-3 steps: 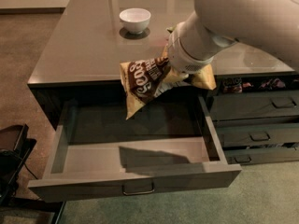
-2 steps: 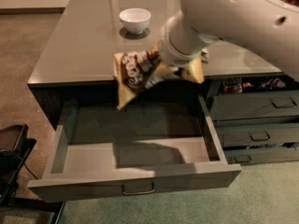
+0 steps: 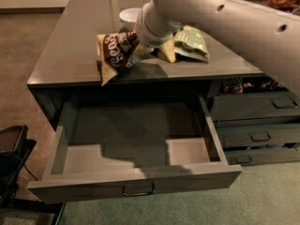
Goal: Pick brown chip bag from top drawer and place on counter
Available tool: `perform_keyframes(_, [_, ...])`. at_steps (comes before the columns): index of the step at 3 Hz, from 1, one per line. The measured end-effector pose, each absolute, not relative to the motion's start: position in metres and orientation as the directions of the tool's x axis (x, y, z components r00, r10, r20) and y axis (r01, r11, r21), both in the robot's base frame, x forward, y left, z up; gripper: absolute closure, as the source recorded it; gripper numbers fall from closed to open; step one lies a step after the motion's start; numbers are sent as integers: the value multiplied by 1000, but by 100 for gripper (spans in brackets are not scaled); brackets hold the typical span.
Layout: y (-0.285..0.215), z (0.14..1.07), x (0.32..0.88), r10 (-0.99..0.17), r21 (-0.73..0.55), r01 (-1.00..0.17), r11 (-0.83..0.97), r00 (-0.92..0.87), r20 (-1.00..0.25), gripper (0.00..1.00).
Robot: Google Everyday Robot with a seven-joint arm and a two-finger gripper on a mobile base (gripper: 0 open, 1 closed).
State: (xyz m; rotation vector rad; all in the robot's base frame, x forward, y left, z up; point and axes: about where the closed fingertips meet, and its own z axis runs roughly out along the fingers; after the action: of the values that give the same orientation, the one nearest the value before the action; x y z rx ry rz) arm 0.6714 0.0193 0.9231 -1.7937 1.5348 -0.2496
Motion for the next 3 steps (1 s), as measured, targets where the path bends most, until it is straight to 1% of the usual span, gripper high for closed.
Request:
perform_keyframes(1, [33, 914, 708, -899, -649, -761, 23, 267, -346, 100])
perform_keyframes(2, [27, 892, 738, -896, -628, -774, 76, 224, -384, 100])
perform_keyframes(3, [28, 889, 740, -895, -626, -776, 77, 222, -386, 81])
